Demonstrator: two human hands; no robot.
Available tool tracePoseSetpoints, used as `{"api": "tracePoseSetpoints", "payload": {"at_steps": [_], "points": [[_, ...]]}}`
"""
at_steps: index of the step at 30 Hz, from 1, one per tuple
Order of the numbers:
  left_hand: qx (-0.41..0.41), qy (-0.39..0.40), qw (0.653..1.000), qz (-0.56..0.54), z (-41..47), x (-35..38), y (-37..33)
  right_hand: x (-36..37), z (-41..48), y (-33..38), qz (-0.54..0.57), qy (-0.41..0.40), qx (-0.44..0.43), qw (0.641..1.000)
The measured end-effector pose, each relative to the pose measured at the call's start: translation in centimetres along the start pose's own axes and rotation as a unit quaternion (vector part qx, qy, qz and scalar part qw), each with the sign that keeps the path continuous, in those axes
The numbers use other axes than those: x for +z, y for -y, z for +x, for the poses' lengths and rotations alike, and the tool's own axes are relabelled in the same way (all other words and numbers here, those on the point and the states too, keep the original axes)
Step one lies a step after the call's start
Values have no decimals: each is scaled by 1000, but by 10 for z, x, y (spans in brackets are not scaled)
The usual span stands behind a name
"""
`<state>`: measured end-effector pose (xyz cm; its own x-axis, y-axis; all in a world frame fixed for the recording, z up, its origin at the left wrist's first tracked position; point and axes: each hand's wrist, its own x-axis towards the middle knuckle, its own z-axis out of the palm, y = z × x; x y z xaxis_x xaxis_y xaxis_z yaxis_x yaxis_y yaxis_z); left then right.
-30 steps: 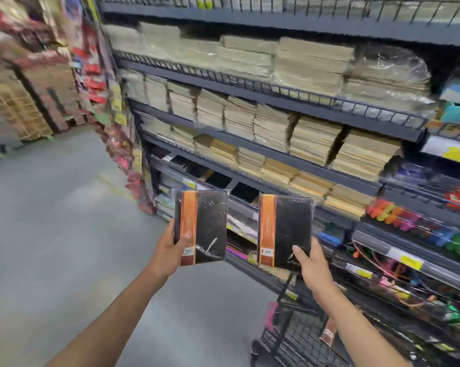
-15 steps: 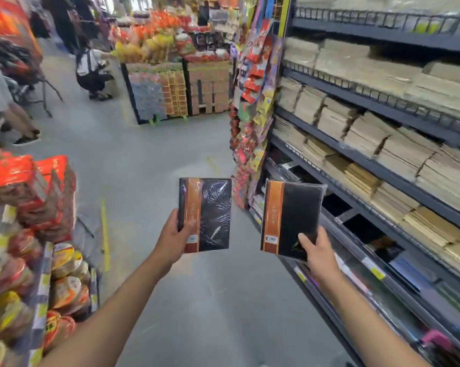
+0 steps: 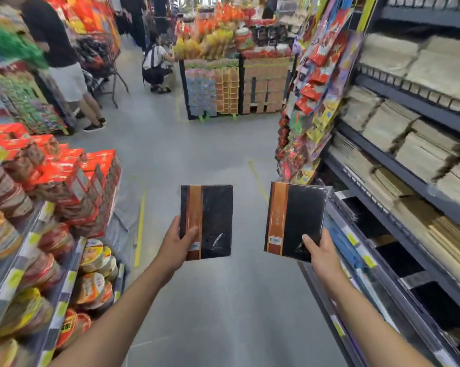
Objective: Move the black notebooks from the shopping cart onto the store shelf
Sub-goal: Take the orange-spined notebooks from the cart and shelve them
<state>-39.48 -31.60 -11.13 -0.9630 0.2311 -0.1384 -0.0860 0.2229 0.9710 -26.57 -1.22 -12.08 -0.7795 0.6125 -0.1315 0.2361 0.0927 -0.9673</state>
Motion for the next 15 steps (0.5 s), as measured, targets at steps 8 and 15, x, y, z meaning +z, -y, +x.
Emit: {"api": "tracePoseSetpoints", "payload": {"at_steps": [8,15], "points": [[4,23,1000,2,65,55,-23,-24,85,7,29,-7,13,999],[4,81,997,-3,135,102,-37,-44,137,4,21,-39,24,999]]}}
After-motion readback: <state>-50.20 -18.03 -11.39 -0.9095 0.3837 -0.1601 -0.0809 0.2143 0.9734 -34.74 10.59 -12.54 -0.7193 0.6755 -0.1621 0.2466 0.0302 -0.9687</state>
